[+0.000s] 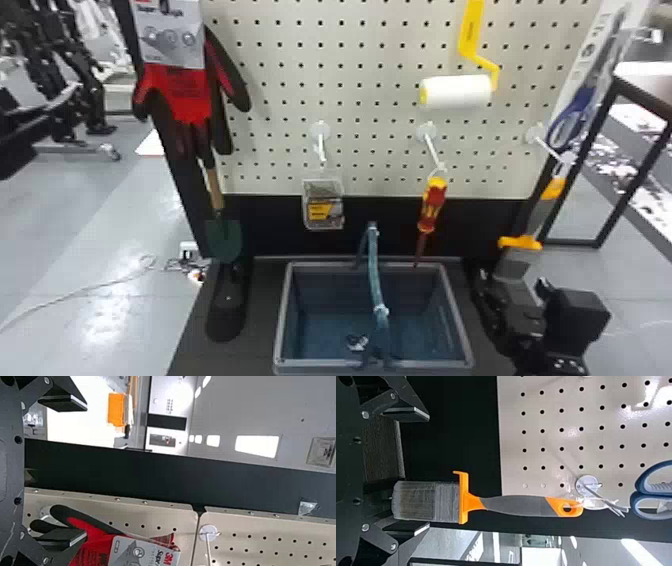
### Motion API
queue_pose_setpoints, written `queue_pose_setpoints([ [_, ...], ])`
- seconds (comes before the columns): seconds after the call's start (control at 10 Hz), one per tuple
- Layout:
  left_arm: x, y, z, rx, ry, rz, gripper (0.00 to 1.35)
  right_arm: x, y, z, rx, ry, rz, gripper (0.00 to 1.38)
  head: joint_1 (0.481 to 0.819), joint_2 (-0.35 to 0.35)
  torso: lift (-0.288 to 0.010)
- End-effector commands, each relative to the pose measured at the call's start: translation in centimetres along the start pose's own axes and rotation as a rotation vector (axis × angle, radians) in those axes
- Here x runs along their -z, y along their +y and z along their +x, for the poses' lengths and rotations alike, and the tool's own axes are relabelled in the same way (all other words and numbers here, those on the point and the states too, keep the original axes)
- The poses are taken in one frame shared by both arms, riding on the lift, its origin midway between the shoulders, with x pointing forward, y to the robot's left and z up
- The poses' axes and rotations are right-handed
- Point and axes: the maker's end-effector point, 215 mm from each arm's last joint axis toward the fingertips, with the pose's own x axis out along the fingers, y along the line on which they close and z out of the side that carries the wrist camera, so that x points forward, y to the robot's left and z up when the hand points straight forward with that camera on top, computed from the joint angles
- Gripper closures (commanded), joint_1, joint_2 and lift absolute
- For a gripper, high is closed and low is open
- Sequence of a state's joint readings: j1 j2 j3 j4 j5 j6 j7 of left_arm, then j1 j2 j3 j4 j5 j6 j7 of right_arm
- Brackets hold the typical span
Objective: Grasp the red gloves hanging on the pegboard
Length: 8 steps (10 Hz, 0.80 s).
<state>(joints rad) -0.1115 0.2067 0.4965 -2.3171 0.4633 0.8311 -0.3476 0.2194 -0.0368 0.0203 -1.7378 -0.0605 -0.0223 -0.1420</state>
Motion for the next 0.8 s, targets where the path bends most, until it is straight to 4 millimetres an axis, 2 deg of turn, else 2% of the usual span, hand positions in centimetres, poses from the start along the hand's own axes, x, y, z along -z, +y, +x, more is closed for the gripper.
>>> queue_pose_setpoints([
  [0.0, -0.4, 0.1, 1.4, 0.082, -0.026, -0.063, 0.18, 0.0, 0.1, 0.0, -0.004, 0.001, -0.001, 0.32, 0.549, 0.0, -0.1],
  [0.3, 0.7, -3.9, 4.9, 0.359, -0.005, -0.12, 0.18, -0.2, 0.3, 0.2, -0.009, -0.004, 0.0, 0.32, 0.549, 0.0, -0.1],
  [0.5, 2.5, -5.6, 6.1, 0.435, 0.033, -0.157, 0.18, -0.3, 0.5, 0.3, -0.013, -0.006, 0.0, 0.32, 0.549, 0.0, -0.1],
  [0.7, 3.1, -7.2, 6.9, 0.523, 0.058, -0.205, 0.18, -0.3, 0.6, 0.3, -0.017, -0.006, 0.0, 0.32, 0.549, 0.0, -0.1],
])
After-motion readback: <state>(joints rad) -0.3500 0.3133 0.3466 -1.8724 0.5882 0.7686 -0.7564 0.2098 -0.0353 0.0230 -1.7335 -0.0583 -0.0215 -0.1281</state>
